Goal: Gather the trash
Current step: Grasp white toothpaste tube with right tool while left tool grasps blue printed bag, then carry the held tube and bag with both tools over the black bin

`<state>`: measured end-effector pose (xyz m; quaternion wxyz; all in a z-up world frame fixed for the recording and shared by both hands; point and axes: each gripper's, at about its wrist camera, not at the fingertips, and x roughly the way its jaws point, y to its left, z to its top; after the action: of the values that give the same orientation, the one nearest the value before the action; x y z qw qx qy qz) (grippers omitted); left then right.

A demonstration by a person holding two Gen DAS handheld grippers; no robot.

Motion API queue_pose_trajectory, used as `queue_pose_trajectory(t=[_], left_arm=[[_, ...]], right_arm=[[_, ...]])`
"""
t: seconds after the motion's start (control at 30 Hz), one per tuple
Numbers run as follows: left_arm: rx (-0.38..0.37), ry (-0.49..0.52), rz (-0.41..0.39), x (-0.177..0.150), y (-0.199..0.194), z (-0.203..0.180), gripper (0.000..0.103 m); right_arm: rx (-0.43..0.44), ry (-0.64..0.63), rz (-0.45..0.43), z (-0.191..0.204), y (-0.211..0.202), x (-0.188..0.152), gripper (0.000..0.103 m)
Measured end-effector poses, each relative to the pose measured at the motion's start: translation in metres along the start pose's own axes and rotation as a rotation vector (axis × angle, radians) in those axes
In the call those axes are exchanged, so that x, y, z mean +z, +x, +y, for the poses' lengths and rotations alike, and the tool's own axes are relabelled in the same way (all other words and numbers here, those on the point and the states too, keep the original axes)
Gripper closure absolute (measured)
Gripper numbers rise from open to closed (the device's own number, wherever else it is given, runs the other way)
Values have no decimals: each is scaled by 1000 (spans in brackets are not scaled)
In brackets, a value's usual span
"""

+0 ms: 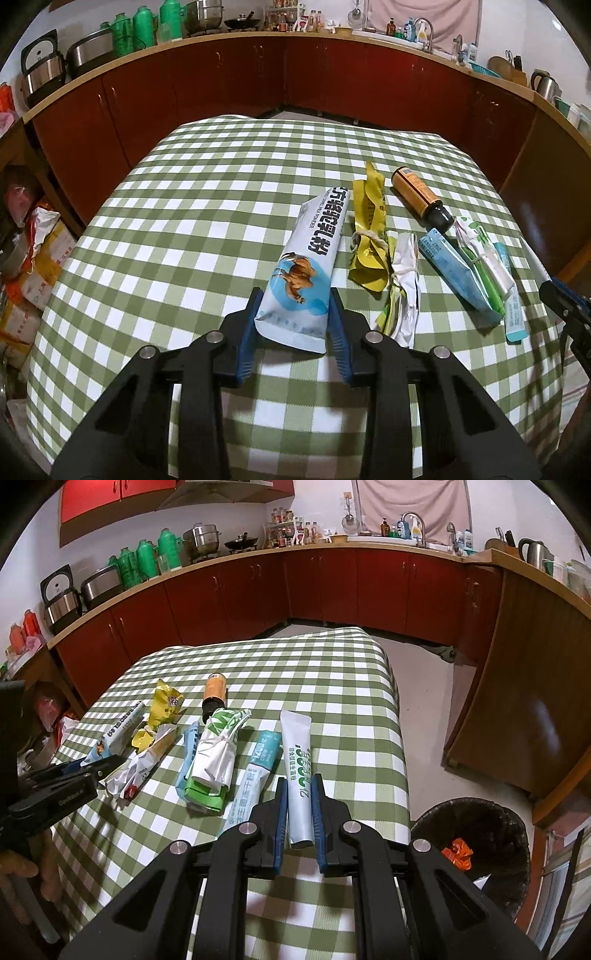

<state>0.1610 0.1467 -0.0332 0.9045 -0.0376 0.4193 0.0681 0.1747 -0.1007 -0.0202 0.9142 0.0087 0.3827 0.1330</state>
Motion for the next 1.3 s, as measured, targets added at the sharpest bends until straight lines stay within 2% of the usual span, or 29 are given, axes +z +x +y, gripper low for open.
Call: queue_pose_trajectory(t=[0.37, 0.5, 0.67, 0.9, 1.0, 1.3], left_arm=[[1, -4, -70, -31, -53, -8, 70], [-38, 5, -101, -40, -74, -25, 70], [-113, 51, -135, -46, -94, -63, 70], [-211, 129, -122, -53, -93, -128, 70], [-254, 180, -129, -58, -94, -160, 70], [-295, 283, -142, -65, -87, -222, 70]], right_arm=[[-13, 29, -41, -12, -30, -18, 89], [-42, 47, -60, -25, -45, -25, 89], [-98, 79, -76, -50, -63, -33, 89], [-228, 101, -89, -87, -81, -48, 89], [-255, 124, -82, -103, -85, -57, 89], [-304, 173, -84, -137, -91, -69, 89]])
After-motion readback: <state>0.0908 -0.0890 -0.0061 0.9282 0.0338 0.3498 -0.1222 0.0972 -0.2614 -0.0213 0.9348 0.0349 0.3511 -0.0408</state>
